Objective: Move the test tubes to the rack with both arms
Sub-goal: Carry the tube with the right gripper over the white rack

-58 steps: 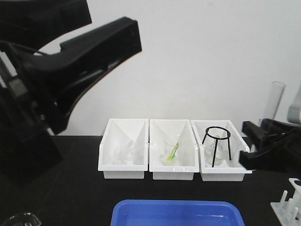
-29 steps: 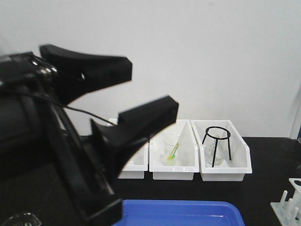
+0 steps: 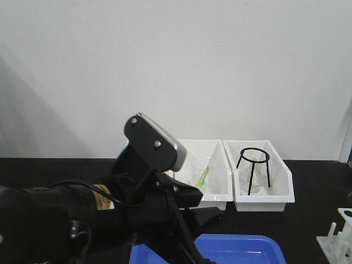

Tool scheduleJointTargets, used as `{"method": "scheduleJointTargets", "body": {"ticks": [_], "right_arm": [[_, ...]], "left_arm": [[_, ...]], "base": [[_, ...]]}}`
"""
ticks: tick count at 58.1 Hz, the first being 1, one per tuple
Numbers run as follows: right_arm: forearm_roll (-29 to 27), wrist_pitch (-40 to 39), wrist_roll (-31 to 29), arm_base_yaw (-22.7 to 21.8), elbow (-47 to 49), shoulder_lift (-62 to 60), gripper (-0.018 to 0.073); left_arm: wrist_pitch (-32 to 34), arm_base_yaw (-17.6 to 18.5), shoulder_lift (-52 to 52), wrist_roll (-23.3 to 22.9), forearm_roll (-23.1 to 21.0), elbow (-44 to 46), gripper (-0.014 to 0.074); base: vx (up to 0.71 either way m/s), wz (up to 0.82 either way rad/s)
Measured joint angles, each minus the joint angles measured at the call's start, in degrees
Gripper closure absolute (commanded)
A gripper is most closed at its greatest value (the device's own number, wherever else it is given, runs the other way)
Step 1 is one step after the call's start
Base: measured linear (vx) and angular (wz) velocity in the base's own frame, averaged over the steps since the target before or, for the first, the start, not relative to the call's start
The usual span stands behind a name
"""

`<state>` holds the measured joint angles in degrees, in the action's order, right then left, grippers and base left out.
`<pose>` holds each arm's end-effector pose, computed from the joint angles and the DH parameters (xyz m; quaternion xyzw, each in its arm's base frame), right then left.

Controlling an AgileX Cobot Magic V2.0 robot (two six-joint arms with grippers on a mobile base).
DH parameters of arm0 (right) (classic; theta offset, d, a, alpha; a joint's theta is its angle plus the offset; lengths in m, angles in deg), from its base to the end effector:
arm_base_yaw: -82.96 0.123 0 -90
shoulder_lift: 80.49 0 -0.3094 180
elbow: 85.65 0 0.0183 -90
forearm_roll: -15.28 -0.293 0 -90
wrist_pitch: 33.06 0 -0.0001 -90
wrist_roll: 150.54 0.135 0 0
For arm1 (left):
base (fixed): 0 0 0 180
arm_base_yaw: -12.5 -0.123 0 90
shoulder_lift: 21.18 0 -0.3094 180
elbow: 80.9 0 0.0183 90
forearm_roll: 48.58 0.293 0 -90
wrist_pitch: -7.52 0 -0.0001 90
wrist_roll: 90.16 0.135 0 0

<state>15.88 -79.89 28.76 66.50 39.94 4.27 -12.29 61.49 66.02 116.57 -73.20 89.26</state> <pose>0.2995 -0.0874 0.2158 0.0937 0.7153 -0.1030 0.6848 0.2473 -0.3135 0.3574 0.4058 0.7388 -0.2622 0.4698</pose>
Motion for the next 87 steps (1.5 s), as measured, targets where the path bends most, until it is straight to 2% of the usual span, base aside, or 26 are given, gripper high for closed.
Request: {"method": "scheduleJointTargets", "body": {"ticks": [11,22,33,49,70,87], "right_arm": [[-0.07,-6.08,0.00,0.00,0.00,4.94,0.0565],[-2.57,-10.58,-0.12,0.00,0.15,7.94,0.0565],[-3.21,-11.40,-0.16,-0.30,1.89,11.69,0.0565],[0.44,-11.27,1.85,-3.34,4.20,13.27,0.0565],[5.84,-11.33,4.58,-3.34,4.20,13.79,0.0565],[6.45,-12.40,4.60,-3.34,4.20,17.52,0.0565]], "left_arm": [[-0.06,0.00,2.50,0.00,0.15,0.00,0.0535],[0.00,0.00,2.50,0.00,0.26,0.00,0.0598],[0.00,0.00,2.50,0.00,0.57,0.00,0.0599],[0.00,0.00,2.50,0.00,0.77,0.00,0.0599],[0.24,0.00,2.50,0.00,0.79,0.00,0.0599],[0.24,0.00,2.50,0.00,0.90,0.00,0.0599]], "base": [[0.00,0.00],[0.00,0.00],[0.00,0.00],[0.00,0.00],[0.00,0.00],[0.00,0.00]]}}
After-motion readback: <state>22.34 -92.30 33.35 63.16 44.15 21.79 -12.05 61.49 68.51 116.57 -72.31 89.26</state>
